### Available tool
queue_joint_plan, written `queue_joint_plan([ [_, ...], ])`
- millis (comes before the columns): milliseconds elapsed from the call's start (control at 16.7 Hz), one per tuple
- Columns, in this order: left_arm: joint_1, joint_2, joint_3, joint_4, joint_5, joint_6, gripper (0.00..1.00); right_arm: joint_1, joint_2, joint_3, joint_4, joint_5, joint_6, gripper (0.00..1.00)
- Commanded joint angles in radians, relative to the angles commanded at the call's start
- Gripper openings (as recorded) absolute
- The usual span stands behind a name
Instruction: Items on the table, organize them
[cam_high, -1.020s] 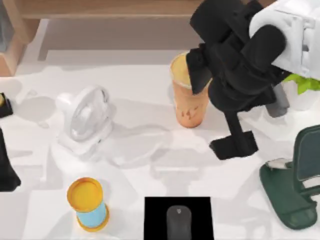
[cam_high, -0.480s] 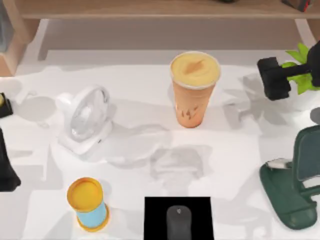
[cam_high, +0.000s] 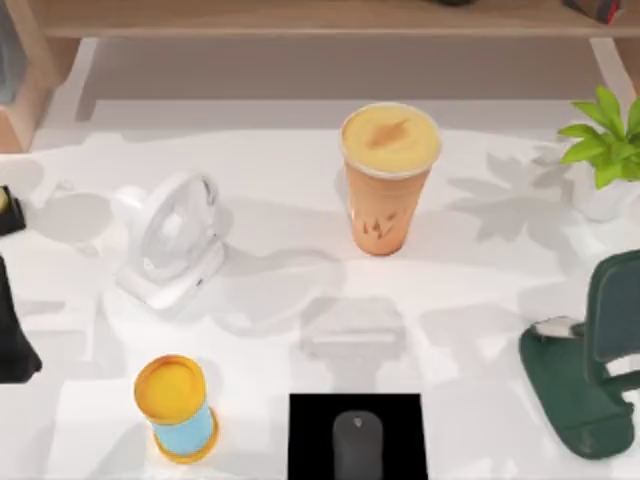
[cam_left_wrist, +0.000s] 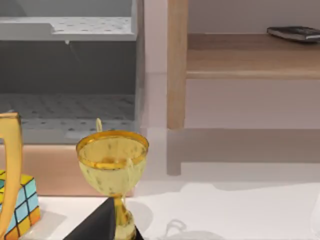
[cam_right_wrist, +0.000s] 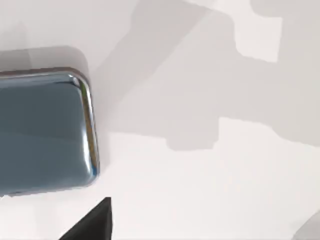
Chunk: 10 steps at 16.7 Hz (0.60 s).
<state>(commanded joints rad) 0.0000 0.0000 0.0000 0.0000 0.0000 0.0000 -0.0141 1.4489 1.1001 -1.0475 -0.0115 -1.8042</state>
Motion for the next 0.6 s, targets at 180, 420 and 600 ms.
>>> queue_joint_plan([
  [180, 0.000, 0.000, 0.000, 0.000, 0.000, 0.000, 1.00, -0.107, -0.062, -0.123, -0.006, 0.000, 0.412, 1.00],
  [420, 0.000, 0.000, 0.000, 0.000, 0.000, 0.000, 1.00, -0.219, -0.141, -0.269, 0.002, -0.002, 0.844, 1.00],
  [600, 0.000, 0.000, 0.000, 0.000, 0.000, 0.000, 1.00, -0.274, -0.191, -0.351, 0.013, -0.004, 1.061, 1.00],
])
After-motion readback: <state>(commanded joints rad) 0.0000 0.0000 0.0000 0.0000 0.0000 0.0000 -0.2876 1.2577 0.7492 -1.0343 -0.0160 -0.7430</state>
